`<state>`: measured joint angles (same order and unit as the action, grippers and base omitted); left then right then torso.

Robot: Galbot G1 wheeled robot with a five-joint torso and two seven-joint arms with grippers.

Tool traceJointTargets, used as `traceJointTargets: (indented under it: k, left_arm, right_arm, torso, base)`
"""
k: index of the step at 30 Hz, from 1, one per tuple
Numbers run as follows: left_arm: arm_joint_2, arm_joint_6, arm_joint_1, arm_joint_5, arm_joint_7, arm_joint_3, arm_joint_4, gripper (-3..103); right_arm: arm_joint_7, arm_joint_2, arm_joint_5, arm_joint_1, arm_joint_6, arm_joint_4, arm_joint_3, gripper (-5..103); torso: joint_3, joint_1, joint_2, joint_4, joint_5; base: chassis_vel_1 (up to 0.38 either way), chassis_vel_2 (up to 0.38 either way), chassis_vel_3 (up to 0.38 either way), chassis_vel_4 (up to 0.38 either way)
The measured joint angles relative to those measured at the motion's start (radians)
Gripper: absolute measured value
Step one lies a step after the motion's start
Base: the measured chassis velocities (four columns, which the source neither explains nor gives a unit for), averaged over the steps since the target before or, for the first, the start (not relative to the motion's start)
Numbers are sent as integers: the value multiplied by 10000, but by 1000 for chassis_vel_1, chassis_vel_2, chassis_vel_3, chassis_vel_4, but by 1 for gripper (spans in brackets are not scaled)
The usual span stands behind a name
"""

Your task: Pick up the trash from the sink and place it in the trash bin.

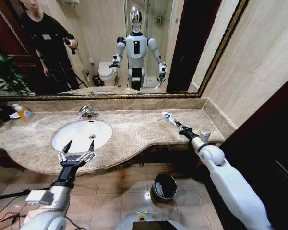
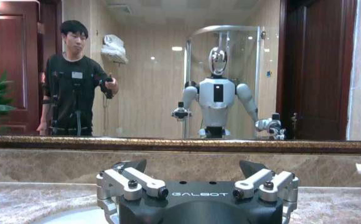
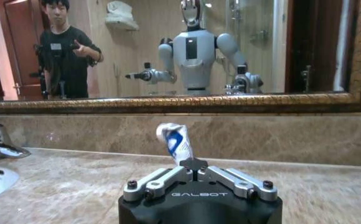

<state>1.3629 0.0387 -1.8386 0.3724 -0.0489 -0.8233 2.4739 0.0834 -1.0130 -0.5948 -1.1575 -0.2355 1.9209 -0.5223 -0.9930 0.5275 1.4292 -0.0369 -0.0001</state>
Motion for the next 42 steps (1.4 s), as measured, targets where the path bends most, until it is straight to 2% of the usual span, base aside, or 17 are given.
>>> traceJointTargets:
  k: [3, 4, 7, 13, 15, 16, 20, 24, 27, 42]
  left_arm:
    - [0, 0, 0, 0, 1, -1, 0, 100]
    - [0, 0, 0, 0, 1, -1, 0, 100]
    - [0, 0, 0, 0, 1, -1, 0, 100]
    - [0, 0, 0, 0, 0, 0, 0, 100]
    - [0, 0, 0, 0, 1, 0, 0, 100]
    - [0, 0, 0, 0, 1, 0, 0, 100]
    - [0, 0, 0, 0, 0, 0, 0, 100]
    - [0, 0, 0, 0, 0, 0, 0, 100]
    - [0, 0, 0, 0, 0, 0, 0, 100]
    - [0, 0, -1, 0, 0, 0, 0, 100]
  right_arm:
    - [257, -441, 303, -1416, 141, 776, -774, 0]
    - [257, -441, 303, -1416, 141, 776, -774, 0]
    - [827, -973, 669, -2667, 580, 1147, -1547, 0]
    - [1383, -1545, 966, -3846, 1242, 1362, -2207, 0]
    - [1922, -2003, 1295, -4741, 2039, 1362, -2561, 0]
    - [1922, -2003, 1295, -4741, 2039, 1362, -2561, 0]
    - [2541, -2591, 1626, -6018, 3383, 858, -2736, 0]
    - [2734, -2737, 1832, -6205, 3807, 492, -2674, 0]
    - [2812, -3036, 2303, -6201, 4286, -561, -2198, 0]
    - [2801, -3924, 4302, -4657, 4813, -4218, -1235, 0]
  torso:
    - [0, -1, 0, 1, 2]
    - [0, -1, 0, 1, 2]
    - [0, -1, 0, 2, 1]
    - [0, 0, 0, 1, 1]
    - [0, 0, -1, 0, 1]
    - [0, 0, -1, 0, 1]
    - [0, -1, 0, 3, -1]
    - [0, -1, 0, 2, 0]
    - [-1, 0, -1, 1, -1]
    - [-2, 1, -1, 1, 0]
  base:
    - [0, 0, 0, 0]
    - [0, 0, 0, 0]
    - [0, 0, 0, 0]
    - [0, 0, 0, 0]
    - [0, 0, 0, 0]
    - [0, 0, 0, 0]
    - [0, 0, 0, 0]
    - [0, 0, 0, 0]
    - [0, 0, 0, 0]
    - [0, 0, 0, 0]
